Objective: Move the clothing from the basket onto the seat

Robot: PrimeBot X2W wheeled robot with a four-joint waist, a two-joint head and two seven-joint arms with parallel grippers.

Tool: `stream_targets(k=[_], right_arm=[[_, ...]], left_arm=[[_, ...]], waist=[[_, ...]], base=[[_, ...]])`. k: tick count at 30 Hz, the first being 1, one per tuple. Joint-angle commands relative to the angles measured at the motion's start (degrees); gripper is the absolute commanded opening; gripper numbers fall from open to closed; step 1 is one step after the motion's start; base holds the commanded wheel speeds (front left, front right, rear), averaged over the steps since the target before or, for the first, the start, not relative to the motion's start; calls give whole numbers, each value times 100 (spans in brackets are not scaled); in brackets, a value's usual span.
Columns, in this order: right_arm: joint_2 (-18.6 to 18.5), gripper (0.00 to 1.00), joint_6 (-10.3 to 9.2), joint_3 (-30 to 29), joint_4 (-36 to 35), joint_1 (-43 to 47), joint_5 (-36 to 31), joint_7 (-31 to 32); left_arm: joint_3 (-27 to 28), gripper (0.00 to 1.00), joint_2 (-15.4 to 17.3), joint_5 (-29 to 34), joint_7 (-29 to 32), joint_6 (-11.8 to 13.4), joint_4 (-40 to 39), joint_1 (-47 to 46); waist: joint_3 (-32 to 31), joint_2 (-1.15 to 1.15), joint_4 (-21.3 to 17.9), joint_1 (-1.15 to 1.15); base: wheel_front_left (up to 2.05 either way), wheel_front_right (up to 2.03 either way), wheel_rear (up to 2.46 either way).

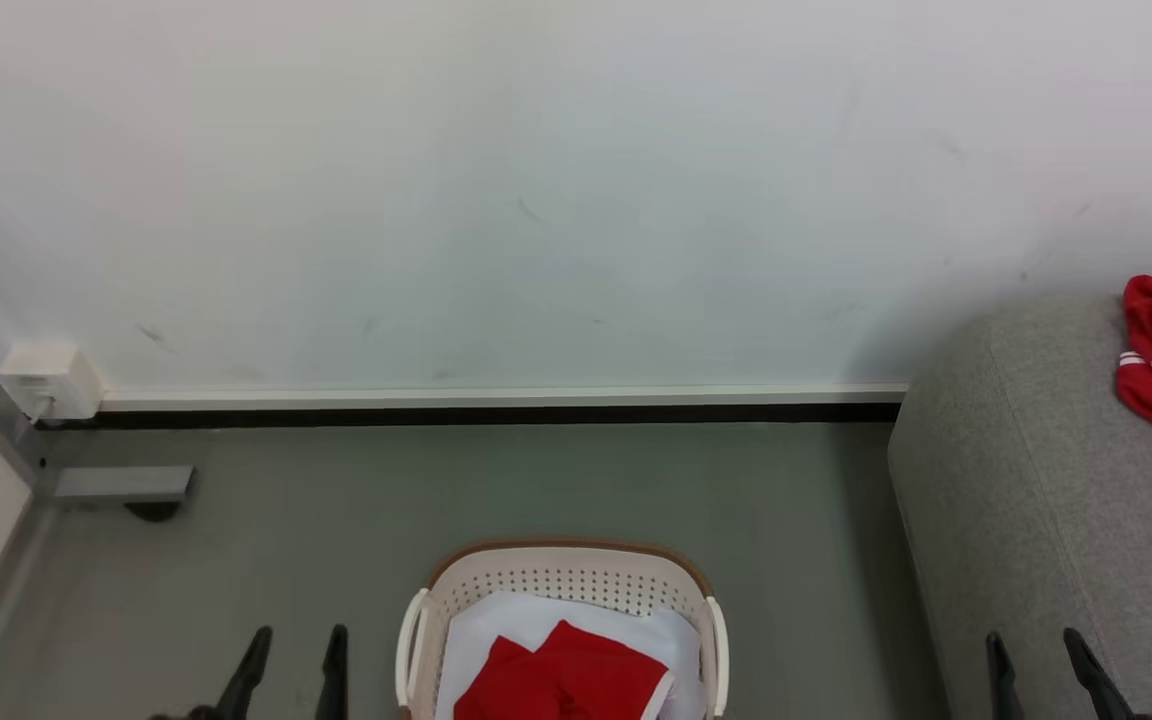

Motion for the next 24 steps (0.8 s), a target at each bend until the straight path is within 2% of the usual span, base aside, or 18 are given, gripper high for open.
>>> stream_targets(k=[1,6,11,17,24], right_arm=[[-1,100,-14,-20,-46,-106,36,3],[-1,100,-14,-49,-131,-249,-27,3],[-2,100,-14,-78,-308,-581,8,3],[1,100,-15,-54,-604,-1064,108,3],[2,100,-15,119,-968,-1557,271,4]], left_arm=[[-32,100,-12,118,-3,-20,11,-125],[-302,100,64,190,-3,-31,243,-514],[-758,100,235,352,163,-29,910,-1392],[-1413,100,408,476,1030,-19,1831,-2604],[-1932,100,597,406,2030,-19,2906,-3760]], waist=[[77,0,-96,0],[260,0,-366,0],[798,0,-689,0],[1713,0,-1077,0],[2795,0,-1466,0]], base=[[0,0,0],[0,0,0],[0,0,0],[0,0,0],[0,0,0]])
